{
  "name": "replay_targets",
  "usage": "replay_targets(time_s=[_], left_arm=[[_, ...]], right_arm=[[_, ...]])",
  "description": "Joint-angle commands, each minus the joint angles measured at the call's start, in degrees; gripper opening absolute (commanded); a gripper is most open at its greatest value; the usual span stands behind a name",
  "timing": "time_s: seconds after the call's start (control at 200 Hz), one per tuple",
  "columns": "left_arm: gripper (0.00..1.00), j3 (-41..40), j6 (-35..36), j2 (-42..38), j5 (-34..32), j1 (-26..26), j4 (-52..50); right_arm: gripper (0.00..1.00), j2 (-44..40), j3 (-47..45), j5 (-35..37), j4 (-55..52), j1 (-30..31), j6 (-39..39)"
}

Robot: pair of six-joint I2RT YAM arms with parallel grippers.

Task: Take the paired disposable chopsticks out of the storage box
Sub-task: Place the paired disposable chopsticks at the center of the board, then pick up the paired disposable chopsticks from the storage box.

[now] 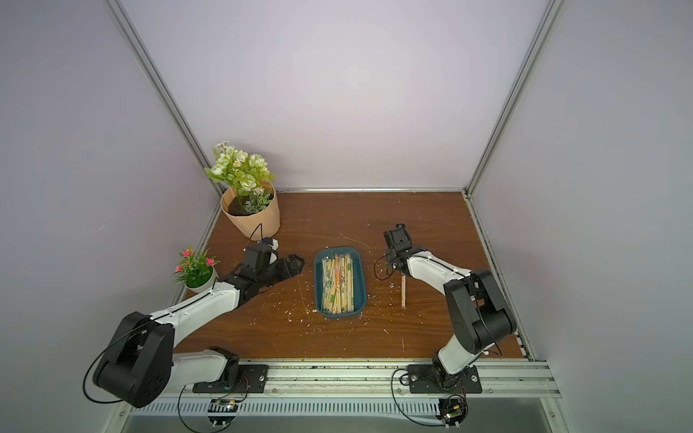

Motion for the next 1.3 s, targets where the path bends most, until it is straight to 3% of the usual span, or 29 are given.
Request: replay_targets(time_s=[0.0, 0.23, 0.42, 0.635, 0.936, 1.296], left_arm=[[0.98, 1.5, 0.0, 0.5, -0.1, -0.8, 0.8], [0.98, 1.2, -0.6, 0.6, -0.7, -0.8, 1.0], [0.98, 1.2, -0.2, 1.0, -2.0, -0.8, 0.2], [0.98, 1.7, 0.2, 2.8, -4.1, -0.6, -2.2], [0.98, 2.1, 0.0, 3.9, -4.1, 0.0, -2.4], [0.98, 2.2, 0.6, 3.2, -3.7, 0.5, -2.9]], right_arm=[[0.34, -1.4, 0.7, -1.2, 0.0, -0.3, 1.1], [0.40, -6.2, 1.3, -7.0, -2.8, -0.4, 3.0], [0.45, -10.2, 2.7, -19.2, -4.4, 0.1, 6.3], [0.45, -12.6, 3.5, -26.9, -4.1, 5.0, 10.3], [0.44, -8.5, 7.7, -27.0, -4.3, 16.6, 14.3], [0.42, 1.9, 13.5, -24.4, -5.6, 22.8, 13.7]])
